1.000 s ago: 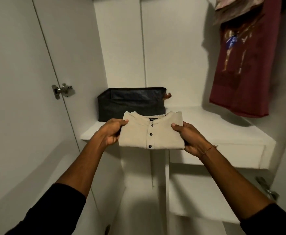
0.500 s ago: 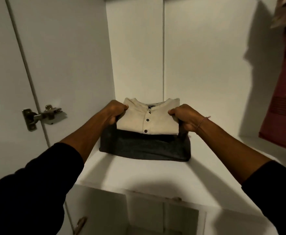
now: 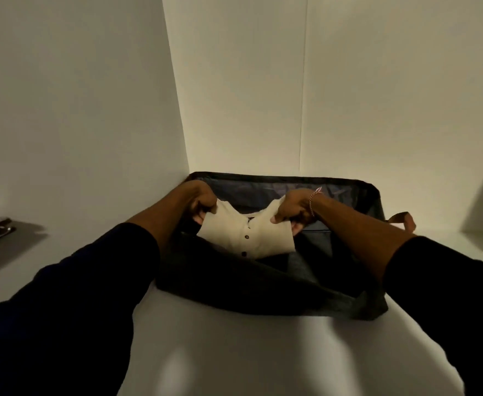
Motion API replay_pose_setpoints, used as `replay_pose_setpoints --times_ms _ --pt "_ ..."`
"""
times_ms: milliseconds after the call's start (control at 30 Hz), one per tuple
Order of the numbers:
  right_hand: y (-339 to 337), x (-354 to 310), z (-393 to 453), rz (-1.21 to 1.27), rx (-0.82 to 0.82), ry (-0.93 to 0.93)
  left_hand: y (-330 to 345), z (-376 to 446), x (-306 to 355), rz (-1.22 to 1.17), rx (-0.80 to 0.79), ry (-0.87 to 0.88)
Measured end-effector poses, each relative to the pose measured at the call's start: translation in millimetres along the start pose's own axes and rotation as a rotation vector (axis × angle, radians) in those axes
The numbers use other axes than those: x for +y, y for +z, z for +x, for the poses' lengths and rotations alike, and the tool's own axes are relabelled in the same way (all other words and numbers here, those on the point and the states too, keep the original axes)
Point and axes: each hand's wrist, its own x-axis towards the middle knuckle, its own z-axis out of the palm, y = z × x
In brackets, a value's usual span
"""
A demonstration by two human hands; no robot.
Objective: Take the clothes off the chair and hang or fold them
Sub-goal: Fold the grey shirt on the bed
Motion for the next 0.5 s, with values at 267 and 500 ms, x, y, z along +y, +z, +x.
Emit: replay_pose_setpoints --times_ms 267,500 --pt "34 5 55 -0.073 -0.094 0.130 -1 50 -3 0.365 0.055 -0.073" --pt "42 18 85 0.002 -0.094 0.182 19 83 -22 0.536 0.105 -0.141"
